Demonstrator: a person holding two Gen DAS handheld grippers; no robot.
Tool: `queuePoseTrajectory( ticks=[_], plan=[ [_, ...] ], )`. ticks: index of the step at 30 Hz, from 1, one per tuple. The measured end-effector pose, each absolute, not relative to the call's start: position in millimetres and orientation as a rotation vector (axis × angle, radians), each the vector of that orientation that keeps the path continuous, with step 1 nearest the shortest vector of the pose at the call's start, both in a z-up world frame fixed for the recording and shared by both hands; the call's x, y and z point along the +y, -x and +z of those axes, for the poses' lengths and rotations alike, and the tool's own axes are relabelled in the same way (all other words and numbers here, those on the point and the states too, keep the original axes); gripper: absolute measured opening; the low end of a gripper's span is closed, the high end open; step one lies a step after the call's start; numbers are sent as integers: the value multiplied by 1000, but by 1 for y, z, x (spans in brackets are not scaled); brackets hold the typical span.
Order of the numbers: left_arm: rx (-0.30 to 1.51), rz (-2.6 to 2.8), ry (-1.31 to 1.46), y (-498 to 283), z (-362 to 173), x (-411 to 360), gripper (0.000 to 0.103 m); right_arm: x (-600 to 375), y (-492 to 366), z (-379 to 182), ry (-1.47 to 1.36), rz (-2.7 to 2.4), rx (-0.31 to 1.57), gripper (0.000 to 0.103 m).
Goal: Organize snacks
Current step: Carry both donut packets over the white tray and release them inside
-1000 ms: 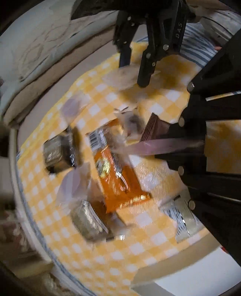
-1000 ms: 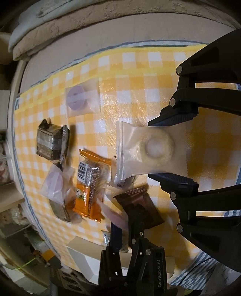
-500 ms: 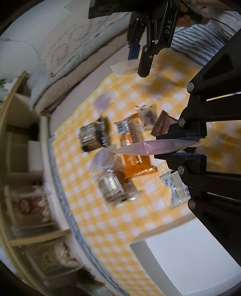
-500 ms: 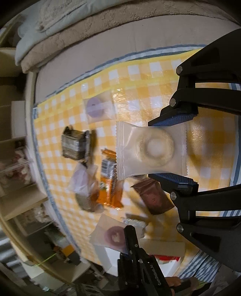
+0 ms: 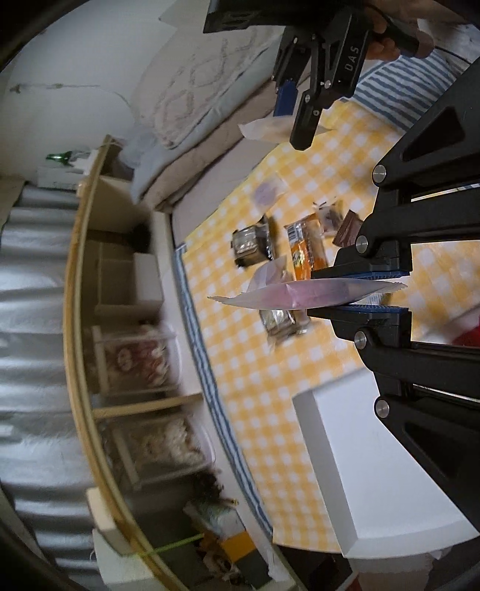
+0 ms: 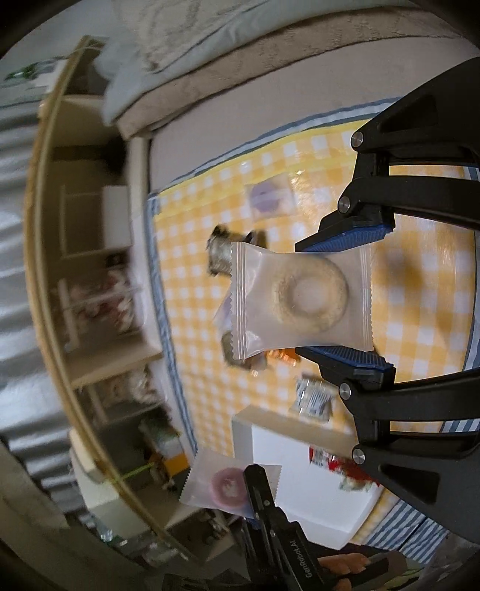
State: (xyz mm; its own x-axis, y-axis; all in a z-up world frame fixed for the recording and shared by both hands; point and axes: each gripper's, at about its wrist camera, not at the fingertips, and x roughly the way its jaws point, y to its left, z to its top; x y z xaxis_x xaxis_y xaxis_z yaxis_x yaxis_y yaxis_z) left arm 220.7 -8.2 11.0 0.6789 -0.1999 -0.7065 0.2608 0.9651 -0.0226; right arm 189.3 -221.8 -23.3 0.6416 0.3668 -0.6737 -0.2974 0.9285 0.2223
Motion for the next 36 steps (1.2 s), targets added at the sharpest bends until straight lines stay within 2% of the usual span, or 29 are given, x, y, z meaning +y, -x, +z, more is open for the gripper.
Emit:
queuePoseTrajectory(
  ticks=[10, 19, 27, 36],
  plan=[
    [698, -176, 15, -152, 45, 42, 10, -178, -166, 8, -66, 442, 693, 48],
    [694, -98, 184, -122, 38, 113, 10, -130, -166, 15, -62, 529, 702, 48],
    [882, -68, 263, -147, -3, 152, 10, -74, -197, 7, -68, 586, 794, 48],
    [1090, -158, 398, -184, -58, 162, 10, -2, -245, -38, -69, 624, 987, 48]
  ],
)
